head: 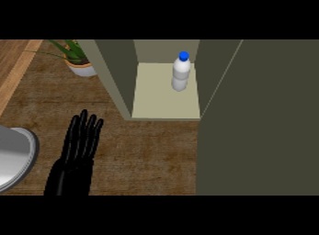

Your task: Pick up the bottled water, place it into the cabinet and close the cabinet

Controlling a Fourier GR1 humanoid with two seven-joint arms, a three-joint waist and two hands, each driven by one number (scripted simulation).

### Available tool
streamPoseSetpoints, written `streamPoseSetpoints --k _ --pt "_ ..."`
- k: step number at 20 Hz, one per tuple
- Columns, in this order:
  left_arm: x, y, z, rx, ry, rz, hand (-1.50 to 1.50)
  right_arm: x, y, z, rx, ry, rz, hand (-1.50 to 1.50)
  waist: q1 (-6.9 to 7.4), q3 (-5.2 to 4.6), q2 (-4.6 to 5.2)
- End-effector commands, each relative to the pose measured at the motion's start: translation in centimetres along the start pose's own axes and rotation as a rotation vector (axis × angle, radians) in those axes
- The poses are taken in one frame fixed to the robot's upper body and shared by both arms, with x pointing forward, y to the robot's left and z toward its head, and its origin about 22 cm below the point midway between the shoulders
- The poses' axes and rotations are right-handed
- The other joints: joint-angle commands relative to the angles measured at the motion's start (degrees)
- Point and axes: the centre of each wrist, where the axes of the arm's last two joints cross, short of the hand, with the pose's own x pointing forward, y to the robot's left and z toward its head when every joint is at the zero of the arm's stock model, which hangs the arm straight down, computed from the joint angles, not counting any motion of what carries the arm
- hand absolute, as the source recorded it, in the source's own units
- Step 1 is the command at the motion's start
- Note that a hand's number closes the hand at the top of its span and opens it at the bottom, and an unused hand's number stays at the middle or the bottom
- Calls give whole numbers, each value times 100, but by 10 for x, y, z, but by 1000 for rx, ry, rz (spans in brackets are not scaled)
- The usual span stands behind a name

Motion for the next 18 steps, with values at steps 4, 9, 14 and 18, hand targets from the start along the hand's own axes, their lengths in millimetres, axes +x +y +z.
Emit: streamPoseSetpoints --k 4,9,14,18 --pt "12 18 17 47 -17 -1 -150 51 31 -24 75 -5 254 150 -7 -15 -37" --pt "24 32 31 53 -18 6 -150 50 44 -48 94 -64 284 150 116 -14 -19" --pt "24 45 30 50 -15 -11 -150 43 55 -75 139 -40 343 150 97 -26 -24" --pt "31 57 31 41 -12 0 -150 39 56 -95 164 -38 362 150 158 -42 -24"
